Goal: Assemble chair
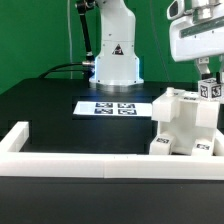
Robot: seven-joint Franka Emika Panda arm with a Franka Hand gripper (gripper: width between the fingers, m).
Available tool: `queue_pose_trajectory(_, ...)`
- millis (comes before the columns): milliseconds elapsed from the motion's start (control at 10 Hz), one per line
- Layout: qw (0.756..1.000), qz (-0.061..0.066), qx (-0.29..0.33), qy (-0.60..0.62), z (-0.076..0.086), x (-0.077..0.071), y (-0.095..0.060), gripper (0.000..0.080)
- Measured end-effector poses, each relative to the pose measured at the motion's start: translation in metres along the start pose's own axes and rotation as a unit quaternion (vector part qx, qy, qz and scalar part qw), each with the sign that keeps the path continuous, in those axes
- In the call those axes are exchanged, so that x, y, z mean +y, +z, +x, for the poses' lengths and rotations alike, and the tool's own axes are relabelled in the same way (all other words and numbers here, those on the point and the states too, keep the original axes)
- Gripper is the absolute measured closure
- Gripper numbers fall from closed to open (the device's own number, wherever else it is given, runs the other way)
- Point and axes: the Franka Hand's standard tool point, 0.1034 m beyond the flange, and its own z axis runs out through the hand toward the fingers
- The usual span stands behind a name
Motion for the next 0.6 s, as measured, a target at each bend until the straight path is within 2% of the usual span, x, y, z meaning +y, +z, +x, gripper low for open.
queue_pose_trajectory(300, 0.994, 0.004, -0.006, 0.106, 0.0002, -0.0002, 0.0002, 0.0509)
queue_pose_trajectory(600, 0.996, 0.006, -0.007, 0.089, 0.0004, -0.0006, 0.0003, 0.0504)
